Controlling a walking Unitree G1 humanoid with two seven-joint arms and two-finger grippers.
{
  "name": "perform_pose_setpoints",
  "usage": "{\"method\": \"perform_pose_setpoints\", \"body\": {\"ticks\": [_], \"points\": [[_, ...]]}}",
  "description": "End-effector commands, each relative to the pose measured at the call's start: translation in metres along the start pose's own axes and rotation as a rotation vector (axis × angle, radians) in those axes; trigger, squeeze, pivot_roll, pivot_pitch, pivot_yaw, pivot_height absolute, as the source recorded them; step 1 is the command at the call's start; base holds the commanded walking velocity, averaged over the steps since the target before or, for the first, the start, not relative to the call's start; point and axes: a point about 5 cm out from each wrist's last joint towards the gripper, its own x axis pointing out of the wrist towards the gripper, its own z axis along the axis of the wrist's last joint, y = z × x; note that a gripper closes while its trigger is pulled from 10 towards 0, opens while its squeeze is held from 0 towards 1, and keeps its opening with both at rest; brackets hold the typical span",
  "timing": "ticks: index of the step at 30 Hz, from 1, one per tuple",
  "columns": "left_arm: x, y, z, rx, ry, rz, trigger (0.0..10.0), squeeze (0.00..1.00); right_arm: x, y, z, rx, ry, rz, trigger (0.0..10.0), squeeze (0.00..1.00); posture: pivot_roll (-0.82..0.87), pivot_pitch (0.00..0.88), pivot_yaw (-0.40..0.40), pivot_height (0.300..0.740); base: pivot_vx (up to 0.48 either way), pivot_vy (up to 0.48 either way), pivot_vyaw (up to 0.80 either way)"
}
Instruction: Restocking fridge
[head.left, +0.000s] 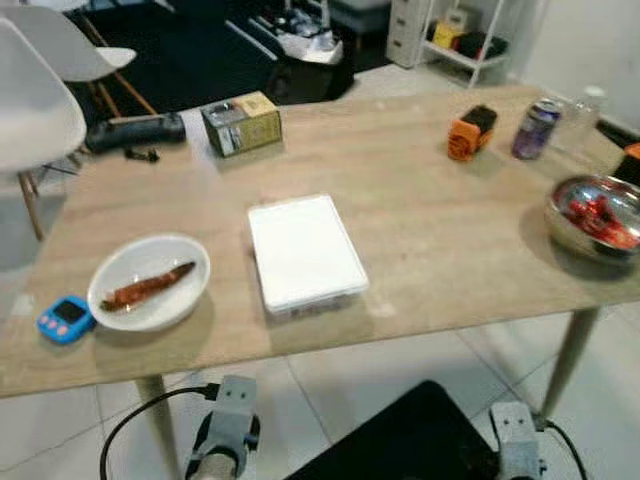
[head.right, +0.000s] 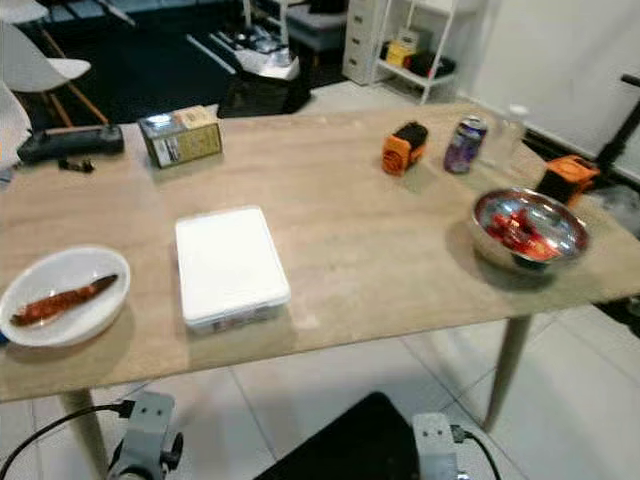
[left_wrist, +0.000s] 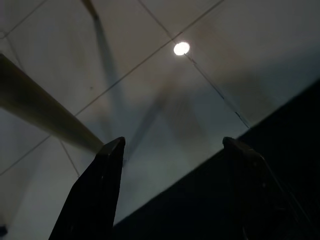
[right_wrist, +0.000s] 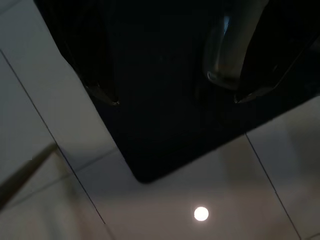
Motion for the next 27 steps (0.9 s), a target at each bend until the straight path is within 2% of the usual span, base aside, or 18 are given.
{"method": "perform_pose_setpoints", "body": {"ticks": [1, 27], "points": [[-0.0032, -0.0025, -0.0084, 0.007, 0.023, -0.007, 10.0, 0.0, -0.0036, -0.0032, -0.0091, 0.001, 0.033, -0.01, 10.0, 0.04, -0.09, 0.138, -0.006, 0.717, 0.0, 0.0, 0.0], [-0.0038, -0.0034, -0.0111, 0.022, 0.038, 0.001, 10.0, 0.0, -0.0033, -0.0013, -0.0091, -0.003, 0.032, -0.008, 10.0, 0.04, -0.09, 0.142, -0.006, 0.717, 0.0, 0.0, 0.0]]}}
